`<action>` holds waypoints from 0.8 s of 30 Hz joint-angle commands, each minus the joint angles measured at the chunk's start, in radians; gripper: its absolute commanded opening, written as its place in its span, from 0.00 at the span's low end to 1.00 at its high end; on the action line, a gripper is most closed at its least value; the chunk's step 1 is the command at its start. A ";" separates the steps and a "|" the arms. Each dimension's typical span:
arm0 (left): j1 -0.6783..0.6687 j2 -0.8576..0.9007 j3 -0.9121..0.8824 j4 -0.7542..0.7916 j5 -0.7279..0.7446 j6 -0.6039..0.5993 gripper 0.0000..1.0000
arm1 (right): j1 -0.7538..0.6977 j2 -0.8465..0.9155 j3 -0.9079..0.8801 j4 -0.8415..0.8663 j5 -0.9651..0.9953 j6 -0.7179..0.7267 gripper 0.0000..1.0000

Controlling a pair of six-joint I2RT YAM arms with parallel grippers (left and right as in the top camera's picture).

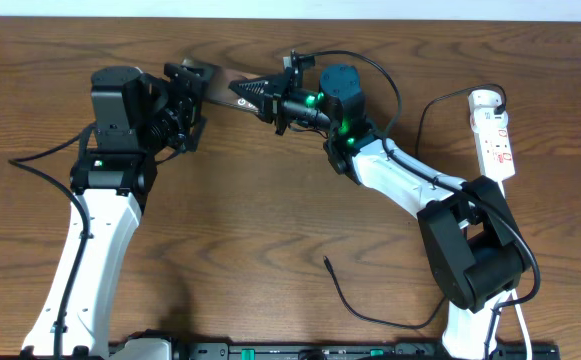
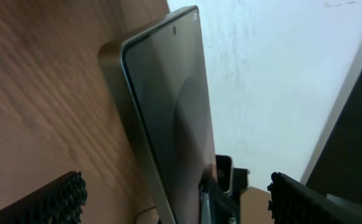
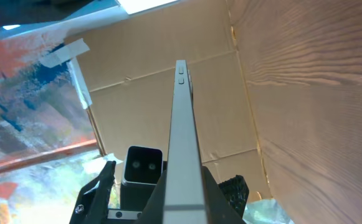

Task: Plug charger to phone and switch on socket
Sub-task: 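Rotate the phone between both grippers, raising it upward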

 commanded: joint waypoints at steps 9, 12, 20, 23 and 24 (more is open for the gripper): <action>-0.001 -0.012 0.013 0.024 -0.090 -0.168 0.84 | 0.032 -0.004 0.011 0.034 0.023 0.072 0.01; -0.001 -0.011 0.013 0.024 -0.092 -0.168 0.76 | 0.042 -0.004 0.011 0.060 0.023 0.078 0.01; -0.001 -0.008 0.013 0.024 -0.092 -0.164 0.50 | 0.062 -0.004 0.011 0.079 0.019 0.094 0.01; -0.001 -0.003 0.013 0.024 -0.092 -0.159 0.45 | 0.062 -0.004 0.011 0.083 0.018 0.094 0.01; -0.001 -0.001 0.013 0.024 -0.092 -0.159 0.45 | 0.062 -0.004 0.011 0.083 0.017 0.094 0.01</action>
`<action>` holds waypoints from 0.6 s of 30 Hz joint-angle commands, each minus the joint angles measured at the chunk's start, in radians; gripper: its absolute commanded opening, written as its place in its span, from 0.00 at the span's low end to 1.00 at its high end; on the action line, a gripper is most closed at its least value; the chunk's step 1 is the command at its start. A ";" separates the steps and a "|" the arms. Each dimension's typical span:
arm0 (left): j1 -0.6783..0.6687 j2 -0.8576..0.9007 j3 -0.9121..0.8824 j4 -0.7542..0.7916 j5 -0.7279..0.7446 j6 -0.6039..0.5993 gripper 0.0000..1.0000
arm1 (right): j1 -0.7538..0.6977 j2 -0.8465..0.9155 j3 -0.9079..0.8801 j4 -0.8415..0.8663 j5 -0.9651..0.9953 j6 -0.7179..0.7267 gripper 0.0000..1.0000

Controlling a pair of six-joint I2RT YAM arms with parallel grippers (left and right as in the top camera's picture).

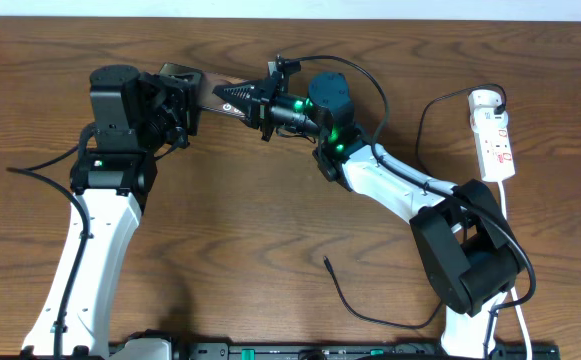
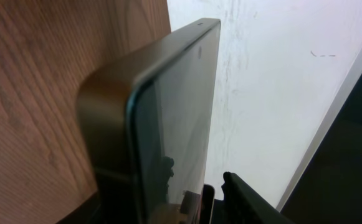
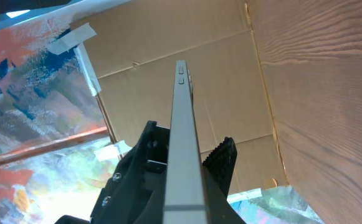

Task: Plug charger to phone and switch on socket
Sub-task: 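Rotate the phone between both grippers, raising it upward, then open the right gripper and pull it back from the phone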

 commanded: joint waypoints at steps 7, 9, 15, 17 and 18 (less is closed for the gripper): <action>-0.001 0.014 0.013 0.002 -0.010 0.009 0.37 | 0.014 -0.004 0.012 0.015 0.001 0.013 0.01; -0.001 0.015 0.013 0.002 -0.010 0.009 0.29 | 0.016 -0.004 0.012 0.015 0.001 0.013 0.01; -0.001 0.015 0.013 0.002 -0.010 0.009 0.19 | 0.017 -0.004 0.012 0.015 0.001 0.013 0.01; -0.001 0.015 0.013 0.002 -0.010 0.009 0.19 | 0.017 -0.004 0.012 0.015 0.000 0.013 0.01; -0.001 0.015 0.013 0.002 -0.010 0.009 0.19 | 0.017 -0.004 0.012 0.015 0.000 0.013 0.01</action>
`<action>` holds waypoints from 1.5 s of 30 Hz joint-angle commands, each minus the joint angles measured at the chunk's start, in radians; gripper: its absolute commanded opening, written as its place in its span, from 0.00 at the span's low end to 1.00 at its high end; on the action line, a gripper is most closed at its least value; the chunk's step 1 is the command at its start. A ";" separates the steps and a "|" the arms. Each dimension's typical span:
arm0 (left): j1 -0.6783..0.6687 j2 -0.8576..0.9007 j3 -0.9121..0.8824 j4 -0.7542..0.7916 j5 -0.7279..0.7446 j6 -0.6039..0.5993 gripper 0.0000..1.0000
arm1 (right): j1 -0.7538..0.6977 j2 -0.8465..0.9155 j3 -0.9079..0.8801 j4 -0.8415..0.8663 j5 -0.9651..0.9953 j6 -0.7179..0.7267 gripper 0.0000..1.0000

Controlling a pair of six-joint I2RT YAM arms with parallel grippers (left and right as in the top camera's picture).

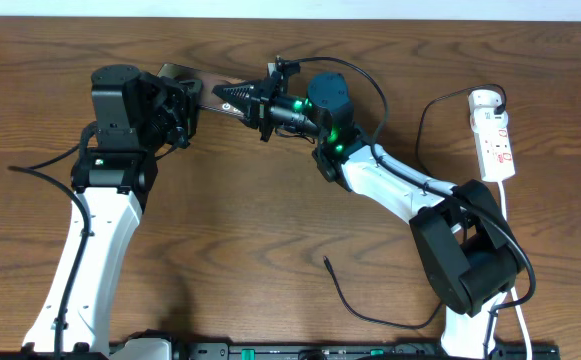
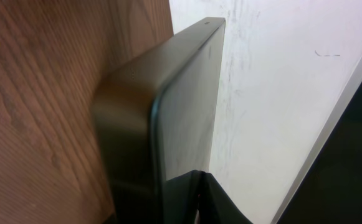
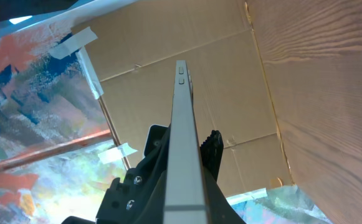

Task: Plug charger to phone and switch on socket
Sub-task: 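Open the right gripper and pull it back from the phone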

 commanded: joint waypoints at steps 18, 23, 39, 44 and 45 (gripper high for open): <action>-0.001 0.006 0.013 0.003 -0.010 0.045 0.08 | 0.024 -0.004 0.012 0.015 -0.009 -0.013 0.01; -0.001 0.006 0.013 0.003 -0.010 0.075 0.07 | 0.031 -0.004 0.012 0.015 -0.010 -0.013 0.01; -0.001 0.006 0.013 0.021 -0.010 0.094 0.07 | 0.033 -0.004 0.012 0.015 -0.012 -0.013 0.06; -0.001 0.006 0.013 0.021 -0.010 0.098 0.07 | 0.033 -0.004 0.012 0.015 -0.012 -0.013 0.14; -0.001 0.006 0.013 0.021 -0.010 0.098 0.07 | 0.033 -0.004 0.012 0.015 -0.012 -0.013 0.14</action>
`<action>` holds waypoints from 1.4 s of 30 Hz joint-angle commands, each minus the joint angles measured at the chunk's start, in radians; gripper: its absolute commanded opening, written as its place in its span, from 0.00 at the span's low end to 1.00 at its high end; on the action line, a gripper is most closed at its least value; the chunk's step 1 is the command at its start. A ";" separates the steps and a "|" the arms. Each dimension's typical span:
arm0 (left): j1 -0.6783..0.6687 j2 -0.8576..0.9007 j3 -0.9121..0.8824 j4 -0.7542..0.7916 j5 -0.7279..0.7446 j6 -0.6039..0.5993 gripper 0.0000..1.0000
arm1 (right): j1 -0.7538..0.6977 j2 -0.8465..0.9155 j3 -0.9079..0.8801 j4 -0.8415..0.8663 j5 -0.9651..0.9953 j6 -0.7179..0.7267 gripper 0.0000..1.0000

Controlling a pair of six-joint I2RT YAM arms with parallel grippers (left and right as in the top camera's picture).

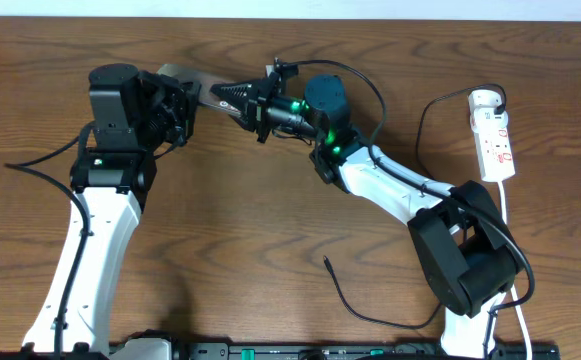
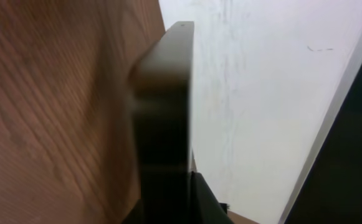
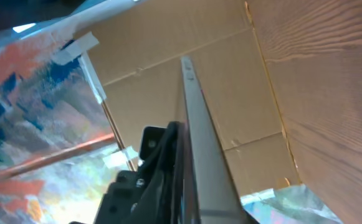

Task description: Plug charger to phone and switch on socket

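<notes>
The phone [image 1: 203, 91] is held up on its edge at the back of the table, between my two grippers. My left gripper [image 1: 184, 101] is shut on its left end; the left wrist view shows the phone's dark edge [image 2: 166, 93] running up from between the fingers. My right gripper [image 1: 234, 95] is at the phone's right end. In the right wrist view the phone's grey edge [image 3: 197, 130] leans to the right, and my own fingers are out of frame. The charger cable's loose plug [image 1: 327, 263] lies on the table at front centre. The white socket strip [image 1: 493, 135] lies far right.
The black charger cable [image 1: 370, 312] curls along the front edge towards the right arm's base. Another black lead [image 1: 432, 112] runs from the socket strip behind the right arm. A white wall stands behind the table's back edge.
In the right wrist view the phone now leans right instead of standing straight. In the left wrist view it shows edge-on. Both arms stay almost where they were.
My right gripper first held the phone on edge, with my left gripper open around its far end. Then the left fingers had drawn closer, and later they were shut on the phone. Now the left gripper still holds it and the phone has turned slightly.
</notes>
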 commanded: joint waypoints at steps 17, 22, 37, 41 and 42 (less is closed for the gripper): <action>0.000 0.006 0.013 0.000 -0.004 0.051 0.07 | 0.019 -0.004 0.012 0.014 -0.033 -0.050 0.64; 0.007 0.006 0.013 0.003 -0.003 0.058 0.07 | 0.014 -0.004 0.012 0.014 -0.033 -0.051 0.99; 0.217 0.006 0.013 0.005 0.253 0.149 0.07 | -0.054 -0.004 0.012 -0.102 -0.053 -0.337 0.99; 0.292 0.006 0.013 0.031 0.397 0.202 0.07 | -0.085 -0.004 0.012 -0.201 -0.084 -0.495 0.99; 0.309 0.006 0.013 0.040 0.439 0.214 0.07 | -0.094 -0.004 0.012 -0.230 -0.089 -0.536 0.99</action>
